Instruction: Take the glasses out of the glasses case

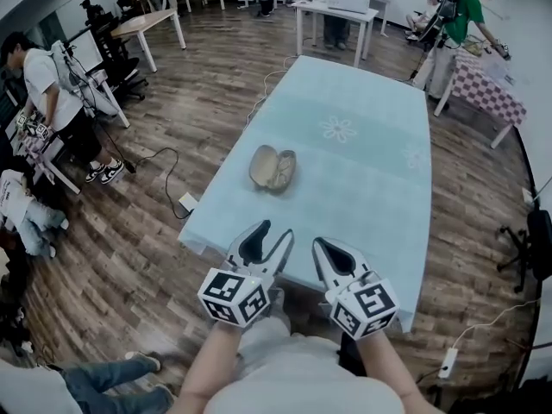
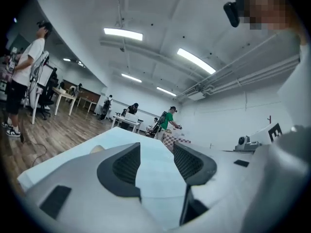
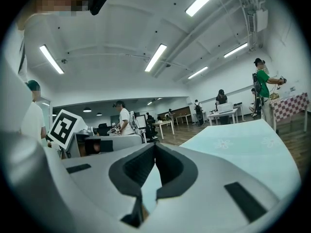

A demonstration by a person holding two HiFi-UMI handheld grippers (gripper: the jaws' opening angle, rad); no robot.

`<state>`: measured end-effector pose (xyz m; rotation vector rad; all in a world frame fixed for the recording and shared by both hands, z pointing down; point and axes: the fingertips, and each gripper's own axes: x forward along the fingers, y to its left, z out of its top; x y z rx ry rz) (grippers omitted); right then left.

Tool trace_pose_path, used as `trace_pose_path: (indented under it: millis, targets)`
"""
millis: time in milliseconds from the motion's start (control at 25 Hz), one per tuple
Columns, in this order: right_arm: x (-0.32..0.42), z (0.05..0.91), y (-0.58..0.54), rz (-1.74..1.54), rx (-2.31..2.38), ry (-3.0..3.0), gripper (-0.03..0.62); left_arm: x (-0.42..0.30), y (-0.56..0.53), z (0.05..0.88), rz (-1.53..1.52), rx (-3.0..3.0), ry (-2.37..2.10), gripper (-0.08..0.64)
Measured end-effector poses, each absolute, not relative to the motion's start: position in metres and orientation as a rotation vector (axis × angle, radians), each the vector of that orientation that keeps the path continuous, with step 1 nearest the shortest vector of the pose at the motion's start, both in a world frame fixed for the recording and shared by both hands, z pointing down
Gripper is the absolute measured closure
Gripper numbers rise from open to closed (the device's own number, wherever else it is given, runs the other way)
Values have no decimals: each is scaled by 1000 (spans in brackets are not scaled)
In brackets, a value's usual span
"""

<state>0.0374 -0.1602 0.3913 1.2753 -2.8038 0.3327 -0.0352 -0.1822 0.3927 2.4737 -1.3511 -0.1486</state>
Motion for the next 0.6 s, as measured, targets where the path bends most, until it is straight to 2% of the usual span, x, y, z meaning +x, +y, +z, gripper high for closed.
trace_pose_path:
  millis: [200, 600]
  targets:
    - [29, 394, -195, 342, 1316, -2784, 583, -46, -221, 401, -96, 2455, -1289, 332]
    - [18, 408, -262, 390, 1350, -2715, 584, -60, -292, 432, 29, 2365, -1136, 334]
